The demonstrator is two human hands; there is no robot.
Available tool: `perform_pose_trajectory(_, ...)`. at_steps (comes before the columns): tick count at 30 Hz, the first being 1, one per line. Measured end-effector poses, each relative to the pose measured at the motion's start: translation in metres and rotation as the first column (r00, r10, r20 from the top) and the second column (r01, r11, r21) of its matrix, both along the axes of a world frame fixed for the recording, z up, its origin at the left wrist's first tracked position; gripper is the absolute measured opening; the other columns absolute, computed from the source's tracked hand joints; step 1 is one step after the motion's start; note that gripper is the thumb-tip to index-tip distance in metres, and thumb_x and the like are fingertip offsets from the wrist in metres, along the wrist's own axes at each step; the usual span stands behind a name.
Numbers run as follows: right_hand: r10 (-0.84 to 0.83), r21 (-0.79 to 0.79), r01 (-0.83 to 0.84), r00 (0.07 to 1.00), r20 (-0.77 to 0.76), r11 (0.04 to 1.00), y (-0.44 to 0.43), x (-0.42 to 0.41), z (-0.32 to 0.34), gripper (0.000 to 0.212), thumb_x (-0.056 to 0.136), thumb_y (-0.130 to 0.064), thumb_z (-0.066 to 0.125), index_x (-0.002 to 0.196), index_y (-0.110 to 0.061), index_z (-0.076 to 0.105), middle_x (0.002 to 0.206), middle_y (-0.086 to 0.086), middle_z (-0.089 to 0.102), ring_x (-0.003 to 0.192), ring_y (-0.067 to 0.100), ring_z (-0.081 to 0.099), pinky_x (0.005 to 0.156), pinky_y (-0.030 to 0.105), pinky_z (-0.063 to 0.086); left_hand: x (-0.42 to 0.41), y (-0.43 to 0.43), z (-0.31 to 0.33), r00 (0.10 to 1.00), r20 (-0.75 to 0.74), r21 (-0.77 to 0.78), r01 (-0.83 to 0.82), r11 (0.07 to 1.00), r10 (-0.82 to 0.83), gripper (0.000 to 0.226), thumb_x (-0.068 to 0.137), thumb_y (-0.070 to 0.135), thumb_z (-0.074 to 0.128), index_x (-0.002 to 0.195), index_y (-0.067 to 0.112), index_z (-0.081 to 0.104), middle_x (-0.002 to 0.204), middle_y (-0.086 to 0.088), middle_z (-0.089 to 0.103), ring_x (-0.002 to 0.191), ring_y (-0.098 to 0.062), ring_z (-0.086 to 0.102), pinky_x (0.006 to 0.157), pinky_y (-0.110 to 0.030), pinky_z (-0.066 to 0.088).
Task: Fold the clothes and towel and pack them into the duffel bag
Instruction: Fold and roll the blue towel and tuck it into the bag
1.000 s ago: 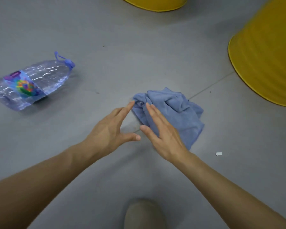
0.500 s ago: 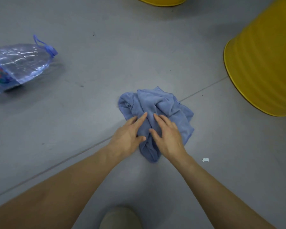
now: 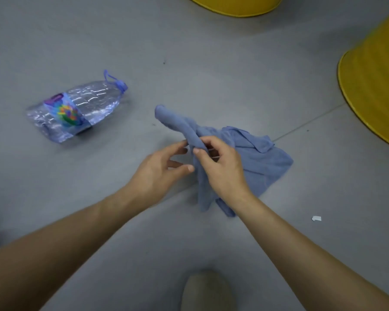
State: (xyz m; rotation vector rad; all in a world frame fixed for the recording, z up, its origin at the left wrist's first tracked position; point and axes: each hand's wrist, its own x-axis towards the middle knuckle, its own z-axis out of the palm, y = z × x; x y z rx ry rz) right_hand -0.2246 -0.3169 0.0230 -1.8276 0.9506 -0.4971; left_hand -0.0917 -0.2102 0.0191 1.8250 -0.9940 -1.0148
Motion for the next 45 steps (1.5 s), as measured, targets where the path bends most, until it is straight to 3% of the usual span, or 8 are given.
perform_pose_trajectory(5,0.181,0.172,-0.186,0.982,0.046,0.967,0.066,0.06,0.006,0.018,0.092,-0.025,0.062,0.102,-0.027,0.076,0.087,-0.008,0.075,0.083,0.012,0.071,0.079,0.038,0.057,0.063,0.09,0.029,0.983,0.021,0.08,-0.184,0.98,0.183,0.031,0.095,0.022,0.068,0.122,0.034,0.063,0.106,0.007,0.073,0.085,-0.012,0.072,0.081,-0.03,0.056)
perform_pose_trajectory(9,0.377,0.117,-0.364,0.92,-0.109,0.924,0.127,0.089,-0.009,0.018,0.087,-0.035,0.064,0.101,-0.03,0.075,0.085,-0.012,0.075,0.079,0.006,0.068,0.075,0.03,0.054,0.111,0.167,0.031,0.809,-0.12,0.21,-0.545,0.811,0.575,0.023,0.1,0.028,0.059,0.122,0.022,0.055,0.11,-0.01,0.07,0.083,-0.024,0.072,0.071,-0.033,0.057)
perform_pose_trajectory(15,0.741,0.204,-0.723,0.582,-0.336,0.66,0.216,0.116,-0.043,0.023,0.094,-0.041,0.059,0.111,-0.031,0.072,0.103,-0.009,0.074,0.092,0.007,0.065,0.086,0.033,0.052,0.147,0.266,-0.018,0.821,0.073,0.348,-0.553,0.757,0.566,0.05,0.099,0.039,0.059,0.145,0.032,0.045,0.138,-0.003,0.055,0.109,-0.026,0.065,0.096,-0.045,0.053)
perform_pose_trajectory(18,0.836,0.234,-0.83,0.407,-0.367,0.506,0.237,0.132,-0.042,0.027,0.098,-0.048,0.052,0.108,-0.032,0.072,0.103,-0.011,0.074,0.09,0.007,0.064,0.084,0.031,0.051,0.152,0.281,-0.033,0.867,0.213,0.36,-0.499,0.788,0.451,0.044,0.098,0.035,0.06,0.141,0.03,0.054,0.132,0.007,0.059,0.116,-0.019,0.062,0.102,-0.028,0.044)
perform_pose_trajectory(24,0.653,-0.131,-0.789,0.578,-0.489,0.6,0.217,0.175,-0.045,0.02,0.095,-0.034,0.056,0.107,-0.031,0.071,0.105,-0.006,0.072,0.095,0.021,0.066,0.082,0.038,0.052,0.144,0.295,-0.055,0.883,0.423,0.42,-0.39,0.82,0.203,0.034,0.092,0.023,0.063,0.125,0.027,0.066,0.12,0.001,0.069,0.115,-0.023,0.062,0.093,-0.032,0.046)
perform_pose_trajectory(28,0.661,-0.215,-0.846,0.519,-0.542,0.487,0.212,0.197,-0.049,0.038,0.092,-0.027,0.062,0.13,-0.026,0.063,0.128,-0.002,0.063,0.106,0.025,0.062,0.091,0.035,0.048,0.136,0.304,-0.057,0.846,0.492,0.317,-0.393,0.863,0.205,0.018,0.086,0.02,0.067,0.103,0.026,0.072,0.097,0.002,0.074,0.097,-0.025,0.065,0.079,-0.034,0.05)
perform_pose_trajectory(34,0.753,-0.105,-0.922,0.367,-0.546,0.373,0.215,0.212,-0.035,0.019,0.092,-0.031,0.062,0.109,-0.031,0.07,0.094,-0.008,0.068,0.094,0.021,0.052,0.085,0.035,0.045,0.129,0.312,-0.036,0.788,0.589,0.129,-0.311,0.942,0.18,0.025,0.091,0.044,0.048,0.093,0.027,0.066,0.084,0.011,0.067,0.08,-0.016,0.054,0.069,-0.027,0.037)
perform_pose_trajectory(45,0.756,0.075,-0.848,0.424,-0.498,0.525,0.213,0.179,-0.036,0.008,0.092,-0.039,0.062,0.094,-0.033,0.065,0.07,-0.017,0.056,0.072,0.008,0.055,0.068,0.026,0.041,0.138,0.309,-0.058,0.842,0.48,0.304,-0.425,0.852,0.248,0.034,0.099,0.045,0.046,0.093,0.023,0.071,0.107,0.013,0.058,0.095,-0.013,0.057,0.077,-0.03,0.038)
